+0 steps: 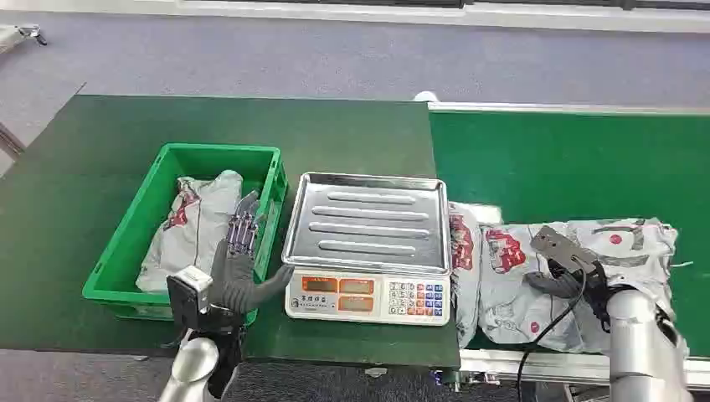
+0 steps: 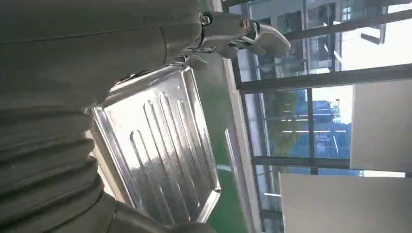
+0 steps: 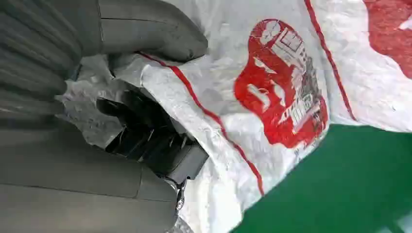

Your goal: Moved the parcel from conveyor to table for the left to box.

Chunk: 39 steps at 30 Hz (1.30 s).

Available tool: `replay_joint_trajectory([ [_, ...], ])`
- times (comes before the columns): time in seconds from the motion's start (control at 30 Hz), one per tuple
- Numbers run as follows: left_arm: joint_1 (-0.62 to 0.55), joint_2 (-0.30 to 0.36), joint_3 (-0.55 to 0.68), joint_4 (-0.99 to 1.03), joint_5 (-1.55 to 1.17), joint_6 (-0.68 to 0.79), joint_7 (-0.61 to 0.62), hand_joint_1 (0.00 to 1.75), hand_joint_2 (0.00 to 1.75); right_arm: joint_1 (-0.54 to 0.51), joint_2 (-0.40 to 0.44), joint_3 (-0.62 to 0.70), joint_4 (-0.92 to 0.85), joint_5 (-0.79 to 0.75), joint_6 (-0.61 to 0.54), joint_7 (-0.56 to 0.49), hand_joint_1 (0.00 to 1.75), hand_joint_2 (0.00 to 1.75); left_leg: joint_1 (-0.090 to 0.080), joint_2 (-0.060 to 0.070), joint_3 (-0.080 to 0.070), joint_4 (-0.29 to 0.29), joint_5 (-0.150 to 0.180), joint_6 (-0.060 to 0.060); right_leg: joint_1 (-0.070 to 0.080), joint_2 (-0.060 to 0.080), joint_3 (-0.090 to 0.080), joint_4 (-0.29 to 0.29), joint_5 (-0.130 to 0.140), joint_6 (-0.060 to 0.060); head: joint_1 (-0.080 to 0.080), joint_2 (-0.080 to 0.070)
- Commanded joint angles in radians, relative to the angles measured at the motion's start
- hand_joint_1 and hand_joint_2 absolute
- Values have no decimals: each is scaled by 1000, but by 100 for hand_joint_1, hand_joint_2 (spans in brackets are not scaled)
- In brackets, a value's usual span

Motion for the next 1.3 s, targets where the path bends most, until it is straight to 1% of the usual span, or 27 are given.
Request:
replay_joint_trajectory([
  [0.03,-62,-8,-2,89,-3,-1,2,0,175,145,139,-43,-253,-204,-1413,-212,175,175,1,1,3,-7,2,0,2,-7,4,-7,2,-3,0,0],
  [0.07,-76,-10,-10,105,-2,-4,3,0,175,150,201,-141,-343,-227,-1413,-302,175,175,1,2,4,-7,2,-1,2,-6,4,-7,1,-3,0,0],
  [0.13,-98,-14,-20,124,-2,-3,3,0,175,145,260,-232,-415,-263,-1413,-403,175,175,1,1,3,-4,1,-1,1,-4,2,-4,0,-2,0,0],
  [0.17,-98,-14,-20,124,-2,-3,3,0,175,145,260,-232,-415,-263,-1413,-403,175,175,0,0,1,-3,1,-1,1,-5,1,-2,0,-3,0,0],
  [0.2,-107,-13,-25,134,-2,-2,4,0,175,150,267,-234,-441,-289,-1413,-421,175,175,0,1,1,-2,0,-1,0,-3,0,-1,0,-2,0,0],
  [0.23,-110,-12,-26,136,-1,-1,4,0,175,141,282,-255,-475,-300,-1413,-444,175,175,0,1,1,-3,1,-1,1,-3,1,-2,0,-2,0,0],
  [0.27,-116,-11,-28,139,2,2,5,0,175,139,295,-253,-532,-302,-1413,-444,175,175,0,2,1,-3,1,-1,1,-3,0,-3,0,-2,0,0],
  [0.3,-116,-11,-28,139,2,2,5,0,175,139,295,-253,-532,-302,-1413,-444,175,175,0,3,0,-1,0,0,1,1,-2,-1,0,-1,0,0],
  [0.43,-116,-11,-28,139,2,2,5,0,175,139,295,-253,-532,-302,-1413,-444,175,175,0,5,0,-2,0,0,1,1,-2,-2,0,-2,0,0],
  [0.47,-116,-11,-28,139,2,2,5,0,175,139,295,-253,-532,-302,-1413,-444,175,175,1,5,0,-1,0,0,1,3,-2,-1,0,-1,0,0],
  [0.5,-124,-9,-28,144,4,3,6,0,175,134,311,-254,-594,-302,-1413,-444,175,175,1,5,1,-2,0,0,1,2,-2,-2,0,-1,0,0],
  [0.53,-127,-10,-28,145,5,4,6,0,175,133,316,-251,-621,-298,-1413,-444,175,175,0,6,2,-4,0,0,1,1,-1,-4,1,-2,0,0],
  [0.57,-129,-10,-28,144,6,5,6,0,175,132,323,-251,-654,-299,-1413,-444,175,175,0,6,-1,-1,0,0,0,3,-4,-1,0,-1,0,0],
  [0.67,-127,-10,-24,135,8,12,9,0,175,160,340,-178,-798,-302,-1413,-444,175,175,-1,7,-1,-1,0,0,-1,4,-5,0,0,-1,0,0],
  [0.7,-123,-11,-17,129,13,21,6,0,175,170,347,-149,-859,-255,-1413,-444,175,175,-1,7,-1,-1,-1,-1,-1,4,-5,1,0,-2,0,0],
  [0.8,-108,-12,2,96,30,42,-17,0,175,192,362,-79,-931,-224,-1413,-444,175,175,-1,9,0,-1,-1,-1,0,4,-5,0,0,-2,0,0],
  [0.93,-99,-25,34,32,-52,268,-111,0,175,199,365,-27,-993,-157,-1413,-444,175,175,-1,11,-1,-1,-1,-1,0,6,-5,0,0,-2,0,0],
  [0.97,-97,-26,33,18,-58,307,-129,0,175,198,363,-20,-995,-140,-1413,-444,175,175,-1,10,-1,-1,-1,-1,0,6,-5,0,0,-2,0,0],
  [1.0,-84,-37,47,-65,-31,373,-132,0,175,201,355,0,-983,-114,-1413,-444,175,175,0,10,-1,-1,-1,-1,0,6,-5,0,0,-2,0,0],
  [1.03,-72,-35,46,-109,-3,402,-132,0,175,203,349,14,-957,-115,-1413,-444,175,175,0,10,0,-2,-1,-1,1,5,-4,-1,0,-2,0,0],
  [1.07,-72,-35,46,-109,-3,402,-132,0,175,203,349,14,-957,-115,-1413,-444,175,175,0,9,-2,0,-1,0,1,5,-5,0,0,-1,0,0],
  [1.1,-73,-33,44,-115,-2,415,-132,0,175,203,346,22,-952,-123,-1413,-444,175,175,0,11,-1,-1,-1,-1,1,6,-5,-1,1,-2,0,0],
  [1.13,-75,-31,42,-141,-8,468,-132,0,175,208,323,54,-932,-109,-1413,-444,175,175,0,12,-1,-1,-1,-1,1,6,-5,-1,1,-2,0,0],
  [1.2,-74,-25,34,-148,5,507,-132,0,175,200,299,103,-922,-81,-1413,-444,175,175,0,12,0,-2,-1,0,1,7,-4,-2,1,-2,0,0],
  [1.23,-74,-26,35,-161,-16,569,-132,0,175,196,278,145,-906,-56,-1413,-444,175,175,0,10,-1,-1,-1,0,0,7,-4,-1,1,-1,0,0],
  [1.27,-72,-19,24,-164,13,584,-132,0,175,163,266,197,-852,14,-1413,-444,175,175,0,12,-1,-1,-1,0,0,8,-5,-1,1,-2,0,0],
  [1.3,-74,-13,14,-167,12,607,-132,0,175,138,264,215,-815,49,-1413,-444,175,175,0,11,-1,0,-1,0,0,8,-5,0,1,-1,0,0],
])
